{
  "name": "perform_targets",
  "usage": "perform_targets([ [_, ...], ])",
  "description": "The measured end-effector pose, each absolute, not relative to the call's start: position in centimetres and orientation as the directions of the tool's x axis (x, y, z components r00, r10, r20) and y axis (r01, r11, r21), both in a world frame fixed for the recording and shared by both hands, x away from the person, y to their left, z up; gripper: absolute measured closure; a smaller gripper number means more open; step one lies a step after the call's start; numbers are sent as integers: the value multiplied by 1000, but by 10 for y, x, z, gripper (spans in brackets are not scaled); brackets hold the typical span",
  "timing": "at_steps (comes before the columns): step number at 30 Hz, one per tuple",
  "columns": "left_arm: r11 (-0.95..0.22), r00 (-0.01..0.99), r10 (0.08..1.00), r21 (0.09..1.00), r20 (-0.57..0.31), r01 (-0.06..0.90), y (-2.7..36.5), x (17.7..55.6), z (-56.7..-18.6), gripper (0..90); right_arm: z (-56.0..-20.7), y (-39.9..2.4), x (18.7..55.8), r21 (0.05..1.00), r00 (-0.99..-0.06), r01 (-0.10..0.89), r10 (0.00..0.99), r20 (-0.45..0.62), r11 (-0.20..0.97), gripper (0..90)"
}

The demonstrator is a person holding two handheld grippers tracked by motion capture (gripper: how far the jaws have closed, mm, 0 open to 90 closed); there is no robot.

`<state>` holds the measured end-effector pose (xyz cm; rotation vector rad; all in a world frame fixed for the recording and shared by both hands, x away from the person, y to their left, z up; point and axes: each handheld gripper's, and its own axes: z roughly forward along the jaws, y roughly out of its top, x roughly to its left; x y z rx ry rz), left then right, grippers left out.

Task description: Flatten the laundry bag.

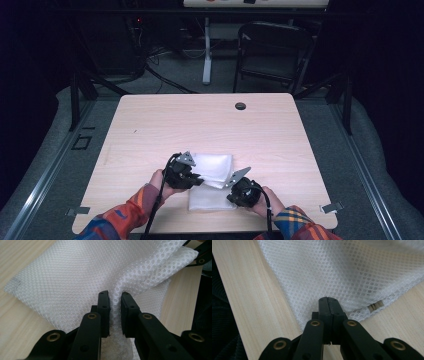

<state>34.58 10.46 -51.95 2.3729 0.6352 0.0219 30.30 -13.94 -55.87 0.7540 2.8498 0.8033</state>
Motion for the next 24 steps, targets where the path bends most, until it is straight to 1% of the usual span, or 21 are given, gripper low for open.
perform_targets([
  [7, -636, 876, 455, 629, -163, 447, 107, 354, -511, 799, -559, -140, 304, 513, -875, 439, 481, 57, 738, 900],
  [9, -637, 871, 469, 628, -145, 447, 105, 357, -509, 799, -559, -140, 304, 513, -875, 439, 481, 57, 738, 900],
  [10, -634, 874, 460, 632, -155, 445, 105, 359, -508, 800, -559, -140, 304, 513, -875, 438, 481, 56, 738, 900],
  [16, -626, 869, 478, 643, -131, 441, 102, 369, -499, 799, -559, -140, 304, 510, -877, 435, 478, 53, 742, 900],
  [19, -620, 872, 467, 648, -147, 442, 102, 373, -496, 800, -558, -140, 304, 506, -878, 433, 477, 48, 746, 900],
  [24, -611, 867, 477, 655, -144, 445, 101, 381, -492, 800, -558, -140, 304, 507, -876, 437, 479, 54, 743, 900],
])
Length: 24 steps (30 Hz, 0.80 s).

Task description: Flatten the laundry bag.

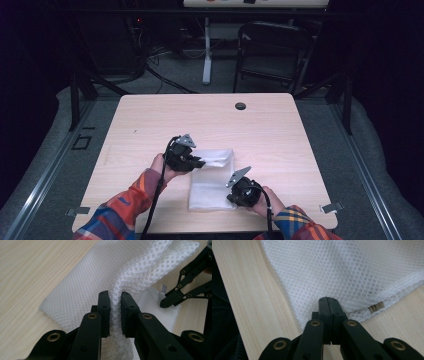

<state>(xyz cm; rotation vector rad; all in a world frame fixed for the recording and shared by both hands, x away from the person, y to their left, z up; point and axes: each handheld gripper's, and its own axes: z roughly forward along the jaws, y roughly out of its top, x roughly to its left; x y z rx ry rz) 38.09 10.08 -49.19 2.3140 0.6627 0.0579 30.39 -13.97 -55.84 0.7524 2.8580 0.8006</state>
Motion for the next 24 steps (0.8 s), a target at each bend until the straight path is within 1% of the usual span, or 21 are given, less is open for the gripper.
perform_targets([
  [22, -590, 858, 494, 670, -141, 450, 92, 406, -486, 797, -558, -140, 303, 504, -876, 436, 480, 48, 746, 900],
  [24, -586, 850, 509, 669, -134, 456, 91, 407, -486, 797, -558, -140, 303, 504, -876, 436, 480, 47, 746, 900],
])
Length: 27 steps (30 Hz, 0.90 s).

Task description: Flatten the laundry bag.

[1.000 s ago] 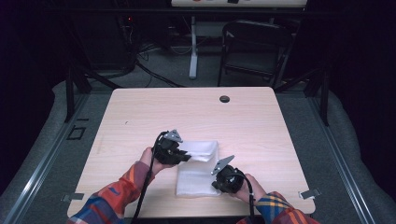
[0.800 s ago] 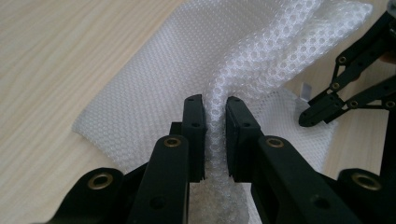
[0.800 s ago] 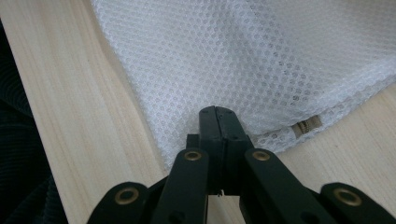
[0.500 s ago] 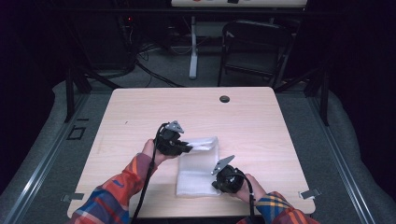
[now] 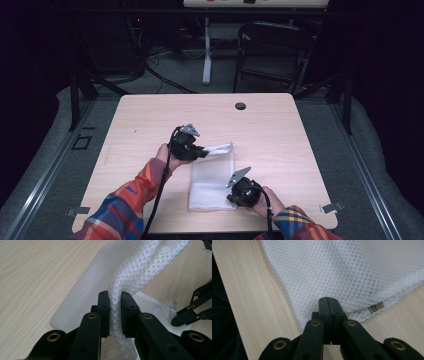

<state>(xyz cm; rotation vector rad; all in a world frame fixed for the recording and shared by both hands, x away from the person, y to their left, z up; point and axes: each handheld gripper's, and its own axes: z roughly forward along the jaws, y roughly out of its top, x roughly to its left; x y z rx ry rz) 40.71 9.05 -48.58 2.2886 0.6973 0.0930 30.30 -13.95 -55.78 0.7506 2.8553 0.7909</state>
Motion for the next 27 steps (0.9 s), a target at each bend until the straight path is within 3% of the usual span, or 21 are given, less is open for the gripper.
perform_targets([
  [27, -565, 838, 537, 696, -98, 444, 81, 442, -468, 798, -558, -139, 303, 506, -879, 431, 475, 48, 747, 900],
])
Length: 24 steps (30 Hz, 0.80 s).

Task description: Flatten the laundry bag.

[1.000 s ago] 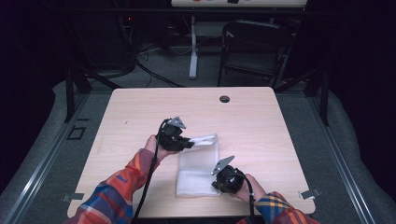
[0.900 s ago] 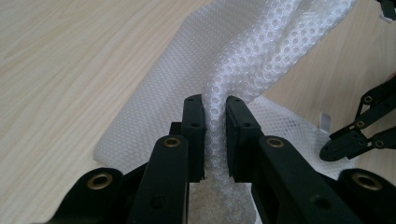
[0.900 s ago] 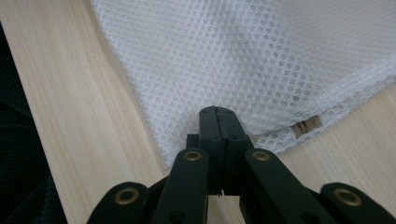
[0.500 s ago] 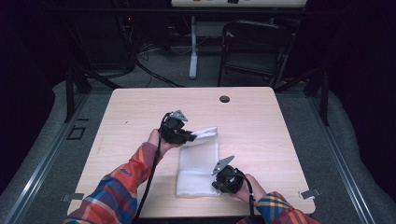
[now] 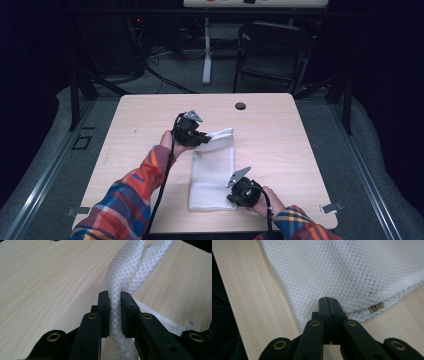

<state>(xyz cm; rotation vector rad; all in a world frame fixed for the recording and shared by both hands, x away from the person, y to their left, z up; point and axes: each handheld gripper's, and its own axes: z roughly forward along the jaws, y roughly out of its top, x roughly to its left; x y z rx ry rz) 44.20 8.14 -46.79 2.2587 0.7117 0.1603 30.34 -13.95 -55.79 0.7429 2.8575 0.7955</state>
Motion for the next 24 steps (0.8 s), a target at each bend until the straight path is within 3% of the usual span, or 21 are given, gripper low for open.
perform_targets([
  [24, -583, 818, 575, 695, -13, 421, 75, 471, -458, 798, -557, -139, 304, 497, -881, 432, 471, 51, 753, 900],
])
